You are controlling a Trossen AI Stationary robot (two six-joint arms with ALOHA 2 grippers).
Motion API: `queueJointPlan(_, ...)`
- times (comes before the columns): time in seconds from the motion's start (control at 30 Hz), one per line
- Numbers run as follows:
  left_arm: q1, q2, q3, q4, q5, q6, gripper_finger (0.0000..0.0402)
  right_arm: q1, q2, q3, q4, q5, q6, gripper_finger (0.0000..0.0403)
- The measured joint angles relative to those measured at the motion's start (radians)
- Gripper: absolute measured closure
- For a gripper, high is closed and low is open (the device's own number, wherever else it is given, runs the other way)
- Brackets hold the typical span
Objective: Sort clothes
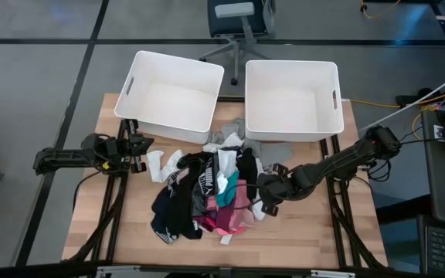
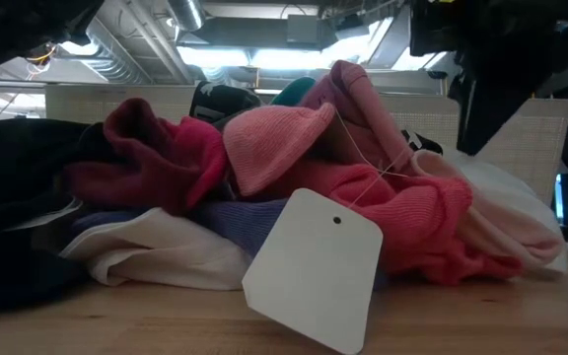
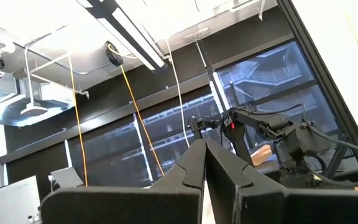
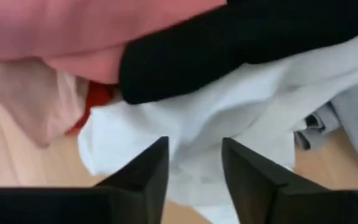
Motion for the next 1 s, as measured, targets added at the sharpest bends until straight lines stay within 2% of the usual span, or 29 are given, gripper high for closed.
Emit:
queueJointPlan(0.13, 0.000, 0.000, 0.000, -0.001, 0.000, -0.002, 0.0398, 0.000, 0.000, -0.027, 0.086, 0.012, -0.041, 0.0214)
queueJointPlan(0.27, 0.000, 0.000, 0.000, 0.000, 0.000, -0.002, 0.0398, 0.000, 0.000, -0.028, 0.098, 0.051, -0.072, 0.0212)
queueJointPlan(0.4, 0.000, 0.000, 0.000, -0.001, 0.000, -0.003, 0.0398, 0.000, 0.000, -0.028, 0.094, 0.066, -0.086, 0.0250)
queueJointPlan(0.6, 0.000, 0.000, 0.000, 0.000, 0.000, -0.003, 0.0398, 0.000, 0.000, -0.028, 0.093, 0.066, -0.122, 0.0366)
queueJointPlan(0.67, 0.000, 0.000, 0.000, 0.000, 0.000, -0.003, 0.0398, 0.000, 0.000, -0.028, 0.092, 0.082, -0.148, 0.0392)
queueJointPlan(0.83, 0.000, 0.000, 0.000, 0.000, 0.000, -0.002, 0.0398, 0.000, -0.005, -0.028, 0.092, 0.091, -0.176, 0.0381)
queueJointPlan(1.0, 0.000, 0.000, 0.000, 0.000, 0.000, -0.002, 0.0398, 0.000, -0.059, -0.027, 0.068, 0.121, -0.181, 0.0397)
